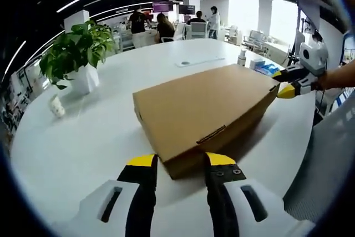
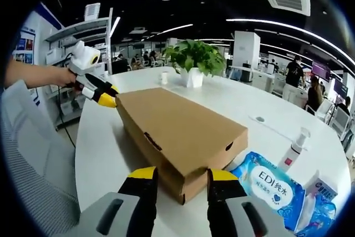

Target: Operate the shoe box by opening the lid, removing the specified soft item, and placing it in the target area until the item is outside and the box remains undamaged.

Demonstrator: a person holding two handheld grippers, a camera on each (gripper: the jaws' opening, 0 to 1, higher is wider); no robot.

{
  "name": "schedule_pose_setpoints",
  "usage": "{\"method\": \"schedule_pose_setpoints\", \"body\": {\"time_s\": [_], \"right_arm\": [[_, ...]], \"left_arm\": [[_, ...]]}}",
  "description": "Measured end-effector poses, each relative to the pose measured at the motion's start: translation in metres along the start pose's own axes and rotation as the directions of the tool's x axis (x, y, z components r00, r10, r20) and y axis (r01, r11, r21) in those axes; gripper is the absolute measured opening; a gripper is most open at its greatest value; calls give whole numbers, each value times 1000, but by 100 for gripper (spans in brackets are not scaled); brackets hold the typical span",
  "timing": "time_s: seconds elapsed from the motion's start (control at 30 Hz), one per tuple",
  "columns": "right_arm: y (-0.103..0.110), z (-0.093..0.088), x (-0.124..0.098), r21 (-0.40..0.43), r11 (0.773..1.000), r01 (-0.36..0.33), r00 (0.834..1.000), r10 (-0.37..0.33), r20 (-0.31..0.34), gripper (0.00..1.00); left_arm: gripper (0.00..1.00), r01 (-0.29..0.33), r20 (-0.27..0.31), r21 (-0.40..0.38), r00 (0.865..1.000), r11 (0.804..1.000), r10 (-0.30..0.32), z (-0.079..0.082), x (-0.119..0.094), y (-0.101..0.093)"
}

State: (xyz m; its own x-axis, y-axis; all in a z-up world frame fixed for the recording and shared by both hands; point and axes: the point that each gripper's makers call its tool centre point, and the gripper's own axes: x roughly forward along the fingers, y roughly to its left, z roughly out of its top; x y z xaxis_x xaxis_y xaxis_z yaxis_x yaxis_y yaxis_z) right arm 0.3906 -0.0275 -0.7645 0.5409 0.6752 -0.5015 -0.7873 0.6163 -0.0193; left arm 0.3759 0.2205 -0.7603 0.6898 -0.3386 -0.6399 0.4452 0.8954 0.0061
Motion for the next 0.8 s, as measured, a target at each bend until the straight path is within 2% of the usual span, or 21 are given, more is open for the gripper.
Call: {"method": "schedule_pose_setpoints", "body": {"time_s": [0.37,0.8], "right_arm": [[-1,-5,3,38,999,22,1000,-21,-9,31],[-4,-9,9,10,1000,26,999,-25,-27,30]], "left_arm": [[31,-6,-5,-17,1000,1000,5,-5,4,1],[31,-21,-9,-13,1000,1000,21,-6,10,3]]}}
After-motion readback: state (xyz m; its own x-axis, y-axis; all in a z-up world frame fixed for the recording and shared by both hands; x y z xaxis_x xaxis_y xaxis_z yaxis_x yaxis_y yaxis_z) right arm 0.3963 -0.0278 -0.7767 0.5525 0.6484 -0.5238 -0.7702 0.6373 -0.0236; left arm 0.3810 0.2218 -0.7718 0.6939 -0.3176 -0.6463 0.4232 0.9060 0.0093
